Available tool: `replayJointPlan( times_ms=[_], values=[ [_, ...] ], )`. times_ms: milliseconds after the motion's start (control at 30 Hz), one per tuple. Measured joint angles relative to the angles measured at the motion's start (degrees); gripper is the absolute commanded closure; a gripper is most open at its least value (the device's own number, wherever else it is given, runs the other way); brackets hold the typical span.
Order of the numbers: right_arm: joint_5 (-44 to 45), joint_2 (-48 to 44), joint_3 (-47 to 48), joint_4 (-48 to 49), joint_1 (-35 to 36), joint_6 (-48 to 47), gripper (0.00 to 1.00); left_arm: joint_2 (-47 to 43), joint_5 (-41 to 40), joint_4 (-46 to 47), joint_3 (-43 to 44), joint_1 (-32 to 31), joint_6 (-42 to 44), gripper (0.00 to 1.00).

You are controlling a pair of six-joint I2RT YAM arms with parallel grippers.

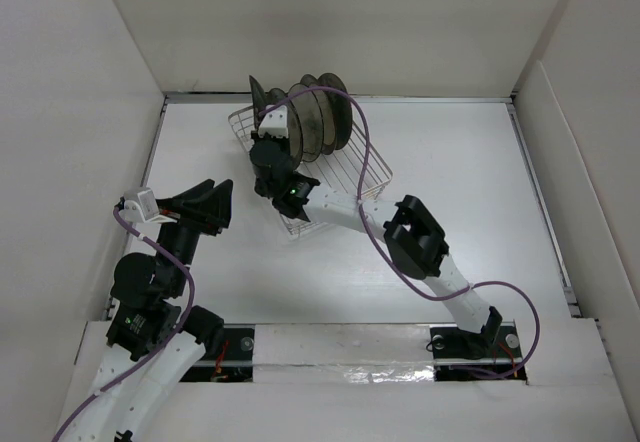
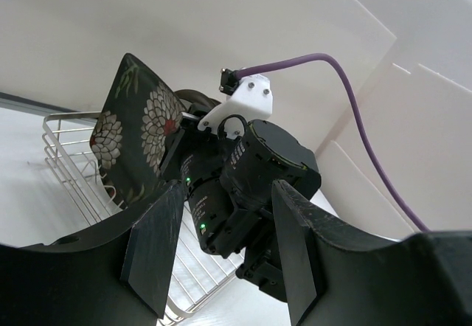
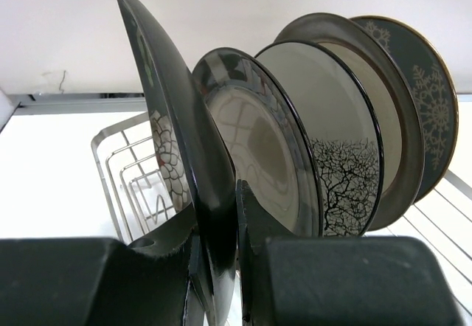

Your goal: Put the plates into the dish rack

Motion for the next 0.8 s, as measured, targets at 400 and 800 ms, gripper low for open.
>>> replayJointPlan(
  times_ms=[400, 800],
  values=[
    [-1.60, 1.57, -3.17, 1.16, -0.13, 3.87, 1.00, 0.00, 0.00, 0.00, 0.00, 0.02, 0.00, 0.53],
    [-2.25, 4.61, -4.09, 5.20, -0.15, 4.92, 1.00, 0.00, 0.02, 0.00, 0.00, 0.02, 0.00, 0.53]
  ],
)
